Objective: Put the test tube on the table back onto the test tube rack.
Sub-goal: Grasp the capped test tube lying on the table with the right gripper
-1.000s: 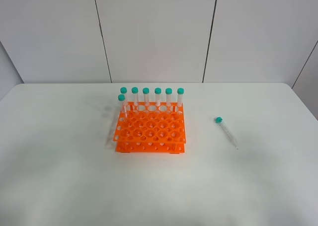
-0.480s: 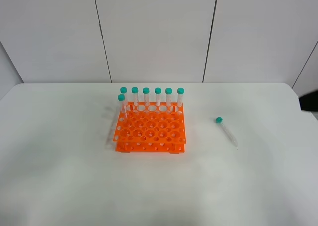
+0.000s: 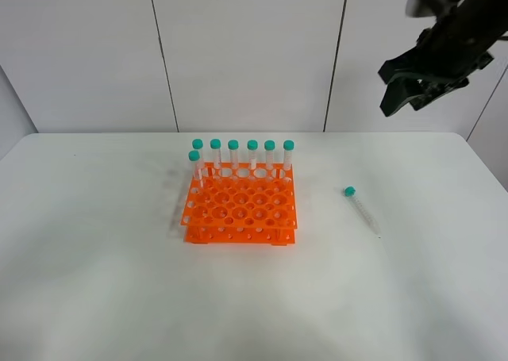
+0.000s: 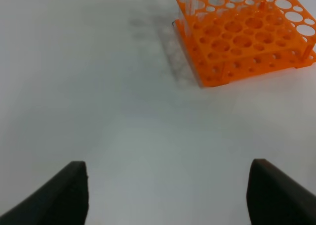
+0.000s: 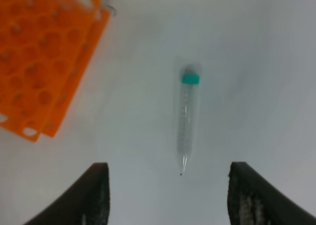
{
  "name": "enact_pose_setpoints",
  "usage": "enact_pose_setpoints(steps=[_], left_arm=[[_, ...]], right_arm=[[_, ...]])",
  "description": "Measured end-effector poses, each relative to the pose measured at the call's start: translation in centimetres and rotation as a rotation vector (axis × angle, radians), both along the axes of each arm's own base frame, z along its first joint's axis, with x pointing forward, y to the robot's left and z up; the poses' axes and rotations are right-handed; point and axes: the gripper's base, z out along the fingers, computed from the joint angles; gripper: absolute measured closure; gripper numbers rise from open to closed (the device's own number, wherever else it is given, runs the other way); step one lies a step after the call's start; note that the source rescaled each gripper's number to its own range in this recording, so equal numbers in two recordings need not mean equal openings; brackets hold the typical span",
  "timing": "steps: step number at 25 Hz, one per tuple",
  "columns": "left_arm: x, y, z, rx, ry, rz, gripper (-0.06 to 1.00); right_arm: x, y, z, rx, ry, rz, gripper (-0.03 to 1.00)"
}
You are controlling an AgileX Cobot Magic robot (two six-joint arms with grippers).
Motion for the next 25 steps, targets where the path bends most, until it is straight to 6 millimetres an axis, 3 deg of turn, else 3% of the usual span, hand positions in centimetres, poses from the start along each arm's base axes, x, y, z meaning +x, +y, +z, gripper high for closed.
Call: enact_pose_setpoints(steps=[5,11,19,25], left_arm=[[0.0,0.0,0.0,0.000,0.000,0.000,-0.06],[0.0,0.0,0.0,0.000,0.000,0.000,-0.06],[0.0,0.0,0.0,0.000,0.000,0.000,-0.06],[0.0,0.0,0.0,0.000,0.000,0.000,-0.06]], right_arm=[[3.6,0.5,-6.6,-0.012,0.165,-0.010,0.43],[5.2,0.7,-12.7,-0.028,0.310,-0.025,0.43],[4.6,0.4,-16.4,-0.060,0.424,-0.048,0.43],[3.7,-0.1,-17.8,-0.110,0.468,-0.040,0.43]])
